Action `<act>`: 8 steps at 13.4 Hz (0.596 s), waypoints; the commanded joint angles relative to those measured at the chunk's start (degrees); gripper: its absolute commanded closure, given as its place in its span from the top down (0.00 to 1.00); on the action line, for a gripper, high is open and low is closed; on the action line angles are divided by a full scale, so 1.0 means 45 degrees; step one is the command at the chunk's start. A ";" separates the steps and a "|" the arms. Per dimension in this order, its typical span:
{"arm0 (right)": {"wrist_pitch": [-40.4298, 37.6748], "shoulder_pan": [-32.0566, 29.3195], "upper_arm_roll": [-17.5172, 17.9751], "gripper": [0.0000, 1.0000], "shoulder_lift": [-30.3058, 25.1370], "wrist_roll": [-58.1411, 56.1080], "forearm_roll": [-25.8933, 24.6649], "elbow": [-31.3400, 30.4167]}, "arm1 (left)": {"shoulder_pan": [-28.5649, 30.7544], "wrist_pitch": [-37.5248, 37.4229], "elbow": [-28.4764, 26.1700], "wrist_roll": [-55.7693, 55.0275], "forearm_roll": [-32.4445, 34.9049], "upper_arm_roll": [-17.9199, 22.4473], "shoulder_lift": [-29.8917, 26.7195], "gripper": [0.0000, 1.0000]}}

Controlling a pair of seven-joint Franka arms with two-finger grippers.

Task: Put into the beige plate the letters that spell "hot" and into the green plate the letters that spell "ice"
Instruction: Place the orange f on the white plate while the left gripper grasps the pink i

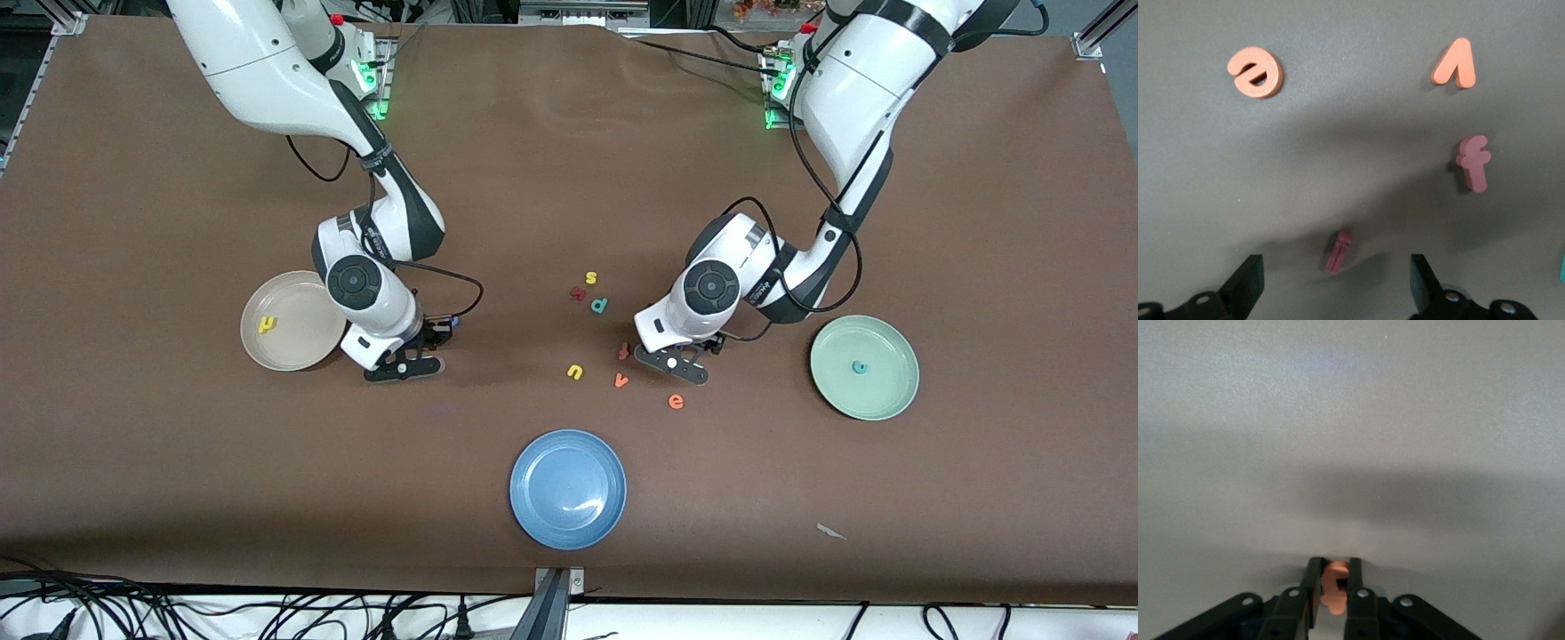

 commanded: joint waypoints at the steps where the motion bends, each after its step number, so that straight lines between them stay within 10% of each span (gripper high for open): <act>1: 0.0174 0.0014 0.0109 0.08 0.0000 -0.0108 0.0019 -0.0300 | -0.0162 0.0042 0.0397 -0.0320 0.0289 0.0105 0.0284 0.91; 8: -0.2243 -0.0103 -0.1546 0.08 -0.1618 -0.1821 0.0019 -0.0144 | -0.0162 -0.0094 0.0241 -0.0535 0.0289 0.0105 0.0323 0.59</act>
